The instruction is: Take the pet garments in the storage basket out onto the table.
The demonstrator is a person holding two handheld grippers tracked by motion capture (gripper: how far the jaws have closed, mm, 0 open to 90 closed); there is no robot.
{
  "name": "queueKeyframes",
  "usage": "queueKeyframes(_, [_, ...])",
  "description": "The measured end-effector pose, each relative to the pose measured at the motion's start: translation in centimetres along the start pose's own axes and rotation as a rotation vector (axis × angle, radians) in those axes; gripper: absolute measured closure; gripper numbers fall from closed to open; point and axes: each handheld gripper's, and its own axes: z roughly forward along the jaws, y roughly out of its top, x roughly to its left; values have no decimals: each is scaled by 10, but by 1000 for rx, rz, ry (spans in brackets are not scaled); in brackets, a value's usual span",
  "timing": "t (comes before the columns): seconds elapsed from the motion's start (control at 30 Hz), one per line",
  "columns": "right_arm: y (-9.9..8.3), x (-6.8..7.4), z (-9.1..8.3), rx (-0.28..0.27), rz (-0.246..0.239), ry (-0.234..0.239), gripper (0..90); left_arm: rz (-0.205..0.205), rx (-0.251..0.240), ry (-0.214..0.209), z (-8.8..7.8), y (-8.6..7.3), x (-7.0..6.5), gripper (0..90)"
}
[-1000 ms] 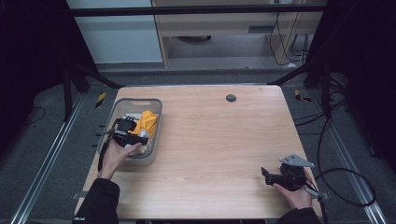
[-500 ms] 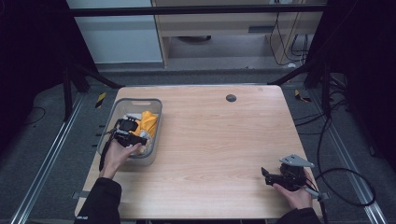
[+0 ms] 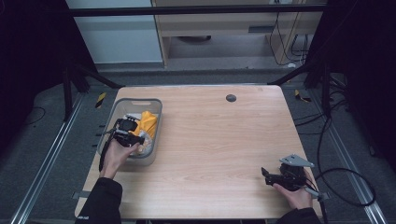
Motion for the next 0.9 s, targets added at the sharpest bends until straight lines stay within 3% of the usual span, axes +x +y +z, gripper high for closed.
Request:
queueKeyframes(0.47, [0,0,0,1,-1,-3,92,-5,-66,0,-29,0,6,807])
queueKeyframes(0.9, [0,-1,0,-4,0,-2,90,20,-124,21,-59,4,7,809])
